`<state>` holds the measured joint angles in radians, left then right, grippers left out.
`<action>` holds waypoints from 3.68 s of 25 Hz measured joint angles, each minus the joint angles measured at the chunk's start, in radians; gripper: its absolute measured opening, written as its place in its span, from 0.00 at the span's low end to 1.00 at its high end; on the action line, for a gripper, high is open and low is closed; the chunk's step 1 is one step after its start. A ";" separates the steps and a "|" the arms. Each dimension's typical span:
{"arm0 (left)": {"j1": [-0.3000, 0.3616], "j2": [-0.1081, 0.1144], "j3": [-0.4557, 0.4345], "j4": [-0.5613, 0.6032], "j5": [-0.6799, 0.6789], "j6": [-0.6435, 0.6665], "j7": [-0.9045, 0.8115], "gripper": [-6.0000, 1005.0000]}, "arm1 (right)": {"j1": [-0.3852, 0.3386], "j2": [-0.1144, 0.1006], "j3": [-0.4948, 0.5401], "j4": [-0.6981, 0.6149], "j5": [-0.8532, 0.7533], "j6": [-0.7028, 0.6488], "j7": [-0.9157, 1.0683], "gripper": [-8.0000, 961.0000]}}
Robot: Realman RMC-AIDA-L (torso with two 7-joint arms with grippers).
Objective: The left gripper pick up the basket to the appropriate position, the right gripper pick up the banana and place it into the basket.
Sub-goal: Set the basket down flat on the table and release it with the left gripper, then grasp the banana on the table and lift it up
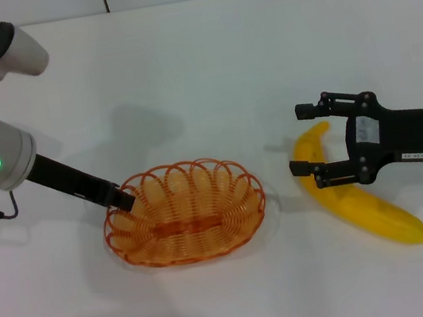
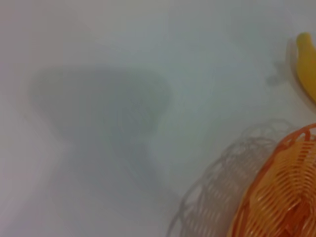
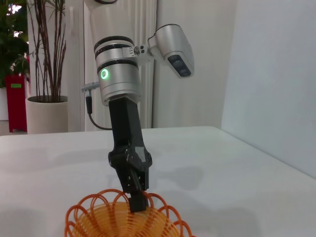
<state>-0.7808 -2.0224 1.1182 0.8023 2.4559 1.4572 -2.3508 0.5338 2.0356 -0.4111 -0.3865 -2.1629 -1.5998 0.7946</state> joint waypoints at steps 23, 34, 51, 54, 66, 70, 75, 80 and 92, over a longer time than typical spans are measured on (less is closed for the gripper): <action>0.090 -0.007 -0.001 0.202 -0.092 0.047 0.113 0.69 | -0.024 -0.001 0.037 -0.003 0.000 -0.015 0.000 0.89; 0.464 -0.002 -0.028 0.556 -0.401 0.144 0.344 0.85 | -0.085 -0.004 0.133 -0.036 0.000 -0.061 0.000 0.89; 0.591 0.005 -0.278 0.191 -0.475 0.245 0.954 0.84 | -0.126 -0.002 0.200 -0.161 0.007 -0.222 0.130 0.89; 0.568 0.012 -0.296 0.160 -0.472 0.247 0.966 0.84 | -0.116 -0.001 0.201 -0.243 0.008 -0.265 0.221 0.89; 0.509 0.015 -0.342 0.114 -0.478 0.241 0.990 0.84 | 0.012 0.000 -0.147 -0.614 -0.120 -0.219 0.836 0.89; 0.498 0.023 -0.353 0.114 -0.479 0.246 0.990 0.84 | 0.051 -0.001 -0.280 -0.690 -0.136 -0.230 0.994 0.89; 0.472 0.024 -0.351 0.113 -0.478 0.249 0.982 0.84 | 0.076 0.002 -0.418 -0.737 -0.233 -0.210 1.172 0.89; 0.440 0.016 -0.348 0.108 -0.479 0.253 0.985 0.84 | 0.089 0.007 -0.442 -0.714 -0.307 -0.165 1.298 0.89; 0.418 0.026 -0.353 0.053 -0.495 0.251 1.009 0.84 | 0.130 0.005 -0.461 -0.510 -0.295 -0.059 1.318 0.89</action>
<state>-0.3632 -1.9966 0.7654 0.8556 1.9606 1.7081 -1.3421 0.6637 2.0404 -0.8720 -0.8965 -2.4579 -1.6587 2.1126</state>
